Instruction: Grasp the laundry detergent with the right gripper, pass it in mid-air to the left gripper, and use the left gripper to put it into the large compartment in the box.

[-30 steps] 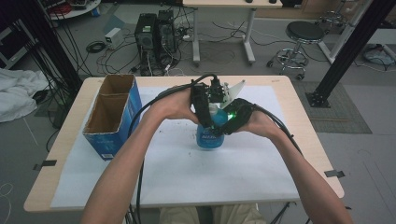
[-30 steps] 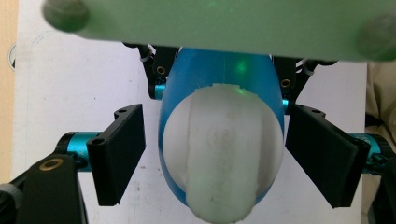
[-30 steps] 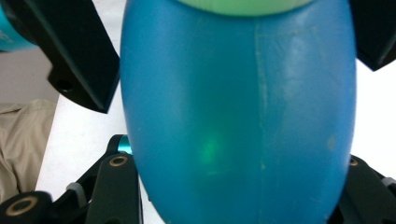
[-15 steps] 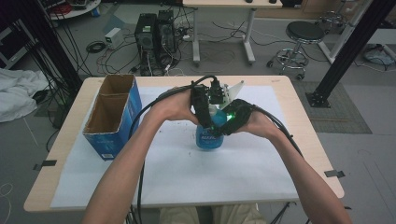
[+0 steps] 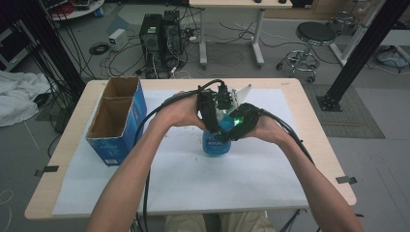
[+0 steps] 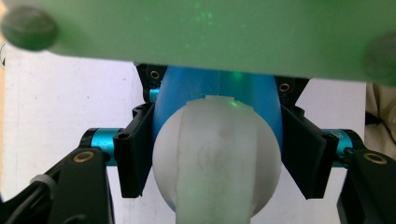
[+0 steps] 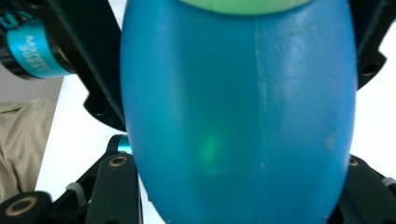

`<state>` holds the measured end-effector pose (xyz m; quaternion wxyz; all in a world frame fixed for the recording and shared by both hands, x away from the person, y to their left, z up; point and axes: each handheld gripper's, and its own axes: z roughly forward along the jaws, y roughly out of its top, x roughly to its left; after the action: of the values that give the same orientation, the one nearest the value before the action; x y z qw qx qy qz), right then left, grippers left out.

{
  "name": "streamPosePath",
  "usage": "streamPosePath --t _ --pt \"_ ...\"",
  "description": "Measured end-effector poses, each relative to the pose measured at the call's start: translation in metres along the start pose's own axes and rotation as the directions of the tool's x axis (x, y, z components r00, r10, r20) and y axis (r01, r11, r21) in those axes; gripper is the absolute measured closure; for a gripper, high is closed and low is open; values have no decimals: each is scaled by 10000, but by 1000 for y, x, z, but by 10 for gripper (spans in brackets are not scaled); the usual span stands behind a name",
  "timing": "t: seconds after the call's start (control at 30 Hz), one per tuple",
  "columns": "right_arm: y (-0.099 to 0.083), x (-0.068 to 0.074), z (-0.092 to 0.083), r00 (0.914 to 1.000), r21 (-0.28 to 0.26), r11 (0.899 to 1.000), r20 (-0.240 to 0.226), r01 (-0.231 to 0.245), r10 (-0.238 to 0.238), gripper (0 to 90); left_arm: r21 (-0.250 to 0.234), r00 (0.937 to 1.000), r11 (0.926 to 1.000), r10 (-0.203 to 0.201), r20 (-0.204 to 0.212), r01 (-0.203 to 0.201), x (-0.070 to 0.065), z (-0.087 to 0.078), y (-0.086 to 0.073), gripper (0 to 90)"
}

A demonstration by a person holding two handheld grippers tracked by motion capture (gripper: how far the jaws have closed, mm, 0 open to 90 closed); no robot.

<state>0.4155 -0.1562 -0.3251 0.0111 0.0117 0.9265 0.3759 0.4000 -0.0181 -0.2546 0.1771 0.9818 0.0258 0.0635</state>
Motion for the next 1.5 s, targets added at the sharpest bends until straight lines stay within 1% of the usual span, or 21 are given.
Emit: streamPosePath --t 0.17,0.27,0.3,0.4,0.5,0.53,0.57,0.7,0.77,0.8,0.83,1.0,1.07,1.17,1.2,1.27,1.3,1.33,1.37,1.47,1.5 --pt "0 0 0 10000 14 10000 -9 -14 14 456 -95 10000 9999 -57 -33 56 0 0 0 358" --pt "0 1 1 10000 26 10000 -57 12 -12 456 -66 10000 10000 43 -45 -43 0 0 0 373" --pt "0 1 0 10000 48 10000 -60 -12 12 456 -67 10000 10000 -22 -44 22 -1 0 0 373" --pt "0 0 2 9999 -32 9999 -75 135 -135 456 -50 9999 10000 56 -85 -56 -2 0 0 376" --pt "0 1 1 9998 -52 9999 -105 152 -153 454 -35 10000 10000 44 -40 -44 -2 -1 0 380" --pt "0 1 1 9998 -30 9999 -146 127 -127 454 -44 9999 9999 100 -36 -100 -2 -1 0 382" --pt "0 1 2 9997 -22 9999 -173 146 -146 453 -30 10000 10000 23 23 -23 -2 0 -1 382" --pt "0 1 3 9997 -57 9999 -225 94 -95 449 -109 10000 9999 -20 44 21 -2 -2 -2 383" --pt "0 0 2 9997 -149 9996 -108 224 -225 445 -185 10000 9998 -74 23 74 -2 -4 -3 383" --pt "1 1 2 9996 -264 9996 -264 69 -76 443 -218 10000 9997 -82 28 83 -2 -5 -4 383" --pt "1 1 2 9994 -348 9994 -331 52 -64 441 -233 9999 9997 -110 -18 110 -2 -6 -4 383" --pt "1 0 1 9991 -570 9983 -419 87 -111 431 -275 9999 9995 -167 3 167 -3 -8 -4 383" --pt "1 0 1 9990 -542 9985 -440 68 -92 429 -247 9999 9996 -139 0 139 -3 -8 -4 383" --pt "0 0 0 9991 -543 9985 -422 61 -84 410 -220 9999 9997 -99 -48 98 -3 -8 -4 383" --pt "0 -2 -2 9989 -694 9975 -470 -122 89 362 -182 9999 9998 -79 -72 78 -4 -8 -4 383" --pt "0 -3 -3 9988 -719 9973 -473 -141 108 355 -234 9999 9997 -78 -117 75 -5 -8 -4 383" --pt "0 -3 -5 9989 -694 9975 -467 -94 62 353 -143 9999 9999 -30 -133 28 -4 -9 -4 383" --pt "0 -3 -5 9989 -694 9975 -467 -94 62 348 -211 9999 9998 -68 -147 65 -4 -10 -5 383" --pt "-1 -3 -5 9993 -607 9981 -365 -52 30 341 -186 9999 9998 -51 -138 49 -4 -11 -5 383" --pt "-1 -3 -4 9994 -437 9990 -345 -23 8 327 -149 9998 9999 -1 -176 -2 -5 -13 -5 383" --pt "-1 -3 -4 9995 -405 9992 -330 -32 19 324 -212 9998 9998 -7 -216 2 -5 -14 -6 382"
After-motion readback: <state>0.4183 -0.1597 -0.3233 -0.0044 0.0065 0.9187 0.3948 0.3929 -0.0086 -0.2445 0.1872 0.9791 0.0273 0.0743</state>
